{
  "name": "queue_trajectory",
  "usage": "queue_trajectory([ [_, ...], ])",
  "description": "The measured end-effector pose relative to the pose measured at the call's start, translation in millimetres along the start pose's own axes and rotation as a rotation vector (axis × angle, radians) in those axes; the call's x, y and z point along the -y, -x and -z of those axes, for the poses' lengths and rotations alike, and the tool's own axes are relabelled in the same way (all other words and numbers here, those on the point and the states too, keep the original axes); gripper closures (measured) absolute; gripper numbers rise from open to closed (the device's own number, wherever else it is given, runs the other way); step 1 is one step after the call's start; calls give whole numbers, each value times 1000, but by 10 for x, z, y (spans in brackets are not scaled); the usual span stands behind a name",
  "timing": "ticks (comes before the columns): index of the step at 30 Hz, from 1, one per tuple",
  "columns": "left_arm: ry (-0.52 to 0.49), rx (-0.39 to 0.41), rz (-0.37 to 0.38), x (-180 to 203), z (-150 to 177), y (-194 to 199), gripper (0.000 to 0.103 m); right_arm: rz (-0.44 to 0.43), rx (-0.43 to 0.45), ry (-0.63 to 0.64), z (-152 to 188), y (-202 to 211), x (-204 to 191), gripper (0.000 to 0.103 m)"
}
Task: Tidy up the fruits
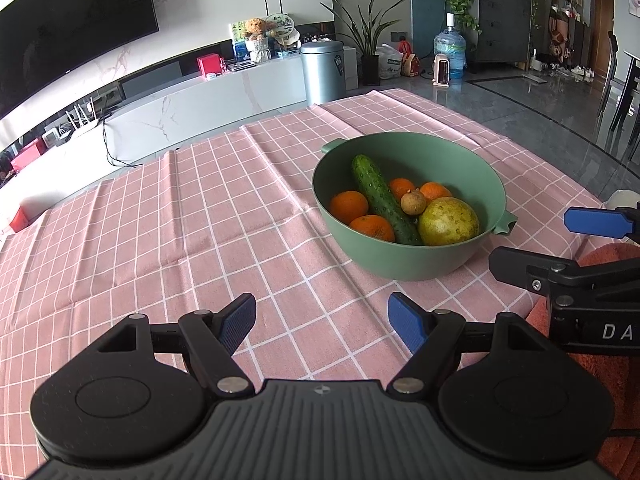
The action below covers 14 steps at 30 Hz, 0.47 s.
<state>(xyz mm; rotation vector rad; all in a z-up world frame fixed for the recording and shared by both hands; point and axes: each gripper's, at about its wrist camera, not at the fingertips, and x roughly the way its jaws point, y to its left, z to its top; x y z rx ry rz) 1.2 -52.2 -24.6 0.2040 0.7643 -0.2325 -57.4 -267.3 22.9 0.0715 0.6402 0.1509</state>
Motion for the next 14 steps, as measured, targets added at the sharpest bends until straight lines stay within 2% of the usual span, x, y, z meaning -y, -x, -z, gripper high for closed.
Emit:
queue_trajectory([
  [14, 29, 29, 16, -64, 5, 49, 15, 13, -6, 20, -12, -1, -44, 14],
])
